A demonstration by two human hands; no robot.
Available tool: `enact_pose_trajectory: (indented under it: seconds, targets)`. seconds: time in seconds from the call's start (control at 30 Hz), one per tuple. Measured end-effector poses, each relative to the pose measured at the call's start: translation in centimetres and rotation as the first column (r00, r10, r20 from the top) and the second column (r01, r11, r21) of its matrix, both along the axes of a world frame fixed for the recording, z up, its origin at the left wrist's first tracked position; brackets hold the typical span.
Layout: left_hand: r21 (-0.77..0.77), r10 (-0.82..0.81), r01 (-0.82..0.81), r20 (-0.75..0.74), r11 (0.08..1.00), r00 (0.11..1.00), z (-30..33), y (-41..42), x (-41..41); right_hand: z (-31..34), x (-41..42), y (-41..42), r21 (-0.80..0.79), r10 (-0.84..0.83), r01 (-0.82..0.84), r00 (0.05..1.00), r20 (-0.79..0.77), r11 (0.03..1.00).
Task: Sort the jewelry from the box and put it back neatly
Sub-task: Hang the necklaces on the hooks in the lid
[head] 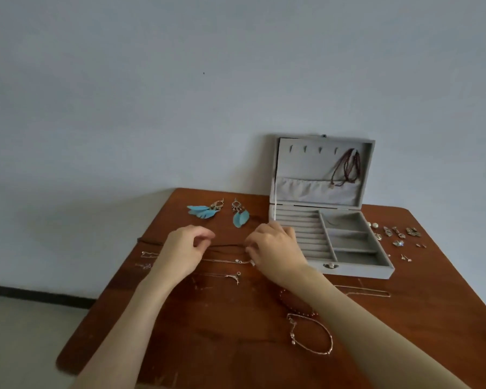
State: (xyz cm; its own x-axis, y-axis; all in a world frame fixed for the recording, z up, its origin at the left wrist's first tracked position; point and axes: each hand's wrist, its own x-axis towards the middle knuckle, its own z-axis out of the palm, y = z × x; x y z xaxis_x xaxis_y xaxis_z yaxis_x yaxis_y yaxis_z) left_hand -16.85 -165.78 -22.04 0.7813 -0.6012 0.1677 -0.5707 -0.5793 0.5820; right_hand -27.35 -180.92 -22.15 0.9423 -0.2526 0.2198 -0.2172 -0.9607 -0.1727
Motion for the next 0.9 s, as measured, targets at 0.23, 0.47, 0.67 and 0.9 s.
enact_pose_trajectory:
  seconds: [0.23,0.47,0.67,0.9]
  targets:
    - [0.073,-0.028,0.021,0.101,0.997,0.994,-2.4,-2.1,0.7,-0.9,1.7,-0.2,-0.165,-0.053,0.034,0.992,-0.116,0.986]
    - [-0.048,-0.089,0.098,0.155,0.994,0.984,-3.1,-1.7,0.6,-0.9,1.8,-1.0,-0.149,-0.011,-0.005,0.994,-0.111,0.989]
    - [-0.181,-0.205,0.229,0.142,0.956,0.968,-2.0,-2.2,-0.3,1.6,1.2,-0.9,0.375,0.026,-0.051,0.997,0.071,0.926]
    - [-0.454,-0.18,0.166,0.012,0.875,0.984,4.2,-1.5,-2.4,5.8,-1.8,-2.7,0.828,-0.057,-0.149,0.975,0.213,0.541]
